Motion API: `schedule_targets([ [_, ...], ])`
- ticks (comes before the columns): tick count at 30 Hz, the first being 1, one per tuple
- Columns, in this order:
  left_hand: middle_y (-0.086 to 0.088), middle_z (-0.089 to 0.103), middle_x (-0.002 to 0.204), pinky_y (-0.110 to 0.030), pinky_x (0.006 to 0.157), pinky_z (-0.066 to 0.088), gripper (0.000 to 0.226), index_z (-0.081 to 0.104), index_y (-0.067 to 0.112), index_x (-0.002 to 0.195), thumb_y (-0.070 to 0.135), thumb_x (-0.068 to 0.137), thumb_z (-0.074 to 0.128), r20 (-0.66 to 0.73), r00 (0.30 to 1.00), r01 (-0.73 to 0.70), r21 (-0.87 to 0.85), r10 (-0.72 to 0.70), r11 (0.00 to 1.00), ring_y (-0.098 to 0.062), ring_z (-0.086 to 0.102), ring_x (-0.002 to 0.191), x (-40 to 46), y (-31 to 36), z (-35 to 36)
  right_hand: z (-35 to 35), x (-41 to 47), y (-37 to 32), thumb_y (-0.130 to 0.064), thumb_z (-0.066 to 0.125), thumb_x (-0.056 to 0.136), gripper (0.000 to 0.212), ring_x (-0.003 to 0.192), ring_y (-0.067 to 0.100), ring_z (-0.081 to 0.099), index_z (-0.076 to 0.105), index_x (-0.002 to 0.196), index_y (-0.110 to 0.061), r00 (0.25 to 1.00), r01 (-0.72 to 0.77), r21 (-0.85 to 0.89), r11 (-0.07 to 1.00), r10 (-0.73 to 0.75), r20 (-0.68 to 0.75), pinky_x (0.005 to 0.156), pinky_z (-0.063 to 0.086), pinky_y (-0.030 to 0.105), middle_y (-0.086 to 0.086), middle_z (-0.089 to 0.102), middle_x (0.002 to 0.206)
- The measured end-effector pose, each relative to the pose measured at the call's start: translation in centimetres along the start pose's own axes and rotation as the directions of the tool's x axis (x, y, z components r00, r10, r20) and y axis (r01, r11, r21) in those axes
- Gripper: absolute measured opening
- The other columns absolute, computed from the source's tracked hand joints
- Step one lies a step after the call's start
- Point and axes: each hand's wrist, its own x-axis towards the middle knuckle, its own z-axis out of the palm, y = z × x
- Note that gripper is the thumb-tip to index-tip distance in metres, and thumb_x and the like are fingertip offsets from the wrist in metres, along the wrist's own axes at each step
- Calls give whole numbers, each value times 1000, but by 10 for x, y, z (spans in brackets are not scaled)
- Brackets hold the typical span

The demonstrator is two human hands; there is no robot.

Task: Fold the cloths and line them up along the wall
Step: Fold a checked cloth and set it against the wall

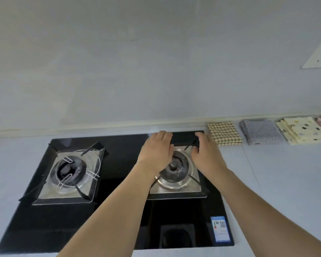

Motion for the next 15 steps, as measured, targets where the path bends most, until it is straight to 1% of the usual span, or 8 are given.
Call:
schedule_targets([
  [4, 0, 48, 135, -33, 103, 37, 37, 43, 17, 135, 30, 100, 39, -18, 1000, 2, 17, -2, 1000, -19, 44, 122, -42, -74, -34, 40, -28, -70, -19, 51, 95, 49, 128, 20, 47, 37, 142, -16, 1000, 18, -23, 1000, -17, 5, 107, 41, 37, 4, 41, 146],
  [6, 0, 48, 135, -33, 103, 36, 38, 44, 17, 135, 30, 100, 40, -27, 999, 25, 26, -24, 999, -20, 44, 122, -61, -109, -50, 57, -38, -104, -22, 52, 95, 47, 126, 19, 50, 39, 140, -18, 1000, 25, -57, 998, -24, 10, 105, 41, 34, 2, 42, 144],
  [8, 0, 49, 134, -34, 103, 36, 38, 44, 15, 134, 30, 99, 41, -38, 997, 74, 6, -74, 997, -21, 43, 122, -79, -141, -64, 73, -46, -135, -23, 54, 95, 47, 126, 18, 51, 39, 139, -20, 1000, 26, -54, 998, -25, 13, 103, 42, 29, 1, 43, 144],
  [11, -2, 50, 133, -36, 103, 37, 38, 44, 14, 133, 31, 99, 41, -25, 994, 107, 13, -106, 994, -22, 43, 122, -107, -177, -83, 93, -57, -172, -23, 54, 95, 46, 125, 17, 51, 40, 139, -22, 998, 63, -37, 997, -62, 27, 98, 42, 24, 0, 45, 142],
  [15, -1, 50, 132, -35, 101, 37, 36, 44, 15, 132, 31, 101, 40, -71, 980, 188, 1, -187, 982, -21, 44, 122, -141, -214, -103, 116, -64, -213, -20, 52, 95, 45, 121, 20, 52, 40, 139, -20, 987, 138, -17, 990, -136, 81, 96, 44, 27, 2, 45, 140],
])
